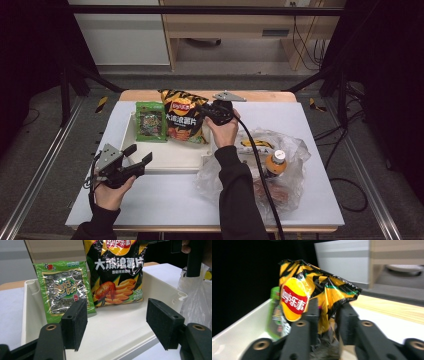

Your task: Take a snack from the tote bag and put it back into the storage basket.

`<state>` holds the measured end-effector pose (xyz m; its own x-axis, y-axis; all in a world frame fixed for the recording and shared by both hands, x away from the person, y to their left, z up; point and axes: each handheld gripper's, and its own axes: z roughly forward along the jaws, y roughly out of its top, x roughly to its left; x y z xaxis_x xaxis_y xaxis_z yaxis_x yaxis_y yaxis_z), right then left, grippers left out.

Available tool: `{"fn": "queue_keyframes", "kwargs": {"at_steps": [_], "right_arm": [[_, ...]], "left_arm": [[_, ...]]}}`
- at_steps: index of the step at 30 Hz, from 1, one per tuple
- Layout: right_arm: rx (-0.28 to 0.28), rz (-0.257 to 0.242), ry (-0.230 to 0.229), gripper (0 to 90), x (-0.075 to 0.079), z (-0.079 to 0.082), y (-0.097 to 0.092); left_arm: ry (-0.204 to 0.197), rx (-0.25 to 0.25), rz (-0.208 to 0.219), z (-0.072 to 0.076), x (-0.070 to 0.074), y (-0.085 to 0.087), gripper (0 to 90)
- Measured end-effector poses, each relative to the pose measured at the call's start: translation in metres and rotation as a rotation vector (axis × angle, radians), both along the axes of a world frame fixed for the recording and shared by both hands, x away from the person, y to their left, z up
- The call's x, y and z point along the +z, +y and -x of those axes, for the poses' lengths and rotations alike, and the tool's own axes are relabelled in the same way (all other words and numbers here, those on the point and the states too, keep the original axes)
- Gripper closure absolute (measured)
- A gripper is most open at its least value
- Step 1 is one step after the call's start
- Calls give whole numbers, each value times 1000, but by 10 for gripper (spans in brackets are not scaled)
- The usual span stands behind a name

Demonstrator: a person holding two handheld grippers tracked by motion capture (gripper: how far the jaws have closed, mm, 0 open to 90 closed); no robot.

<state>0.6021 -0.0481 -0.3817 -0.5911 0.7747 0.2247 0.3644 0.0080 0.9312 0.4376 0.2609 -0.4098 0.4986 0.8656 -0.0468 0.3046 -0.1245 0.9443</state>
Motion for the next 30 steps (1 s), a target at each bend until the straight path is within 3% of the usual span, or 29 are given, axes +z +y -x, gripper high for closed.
{"fn": "queue_keyframes", "kwargs": {"at_steps": [3,6,11,15,17,22,26,30], "right_arm": [[-21,21,-7,520,-1,-2,-1],[-43,49,-9,409,1,1,-3],[-56,46,-41,385,11,15,-8],[-36,81,-65,509,16,32,-11],[-12,92,-74,616,16,40,-11],[45,99,-48,790,7,49,-2],[79,110,-3,847,-6,43,11],[56,136,14,838,-17,33,18]], "left_arm": [[3,0,-2,0,-1,-1,330],[5,0,-2,-1,-2,-1,330],[6,2,0,-1,-2,0,330],[8,5,-3,-1,-2,0,330],[10,7,-7,-1,-3,0,330],[17,9,-14,-2,-4,0,331],[16,8,-8,-2,-4,0,330],[16,12,-6,-2,-4,1,331]]}}
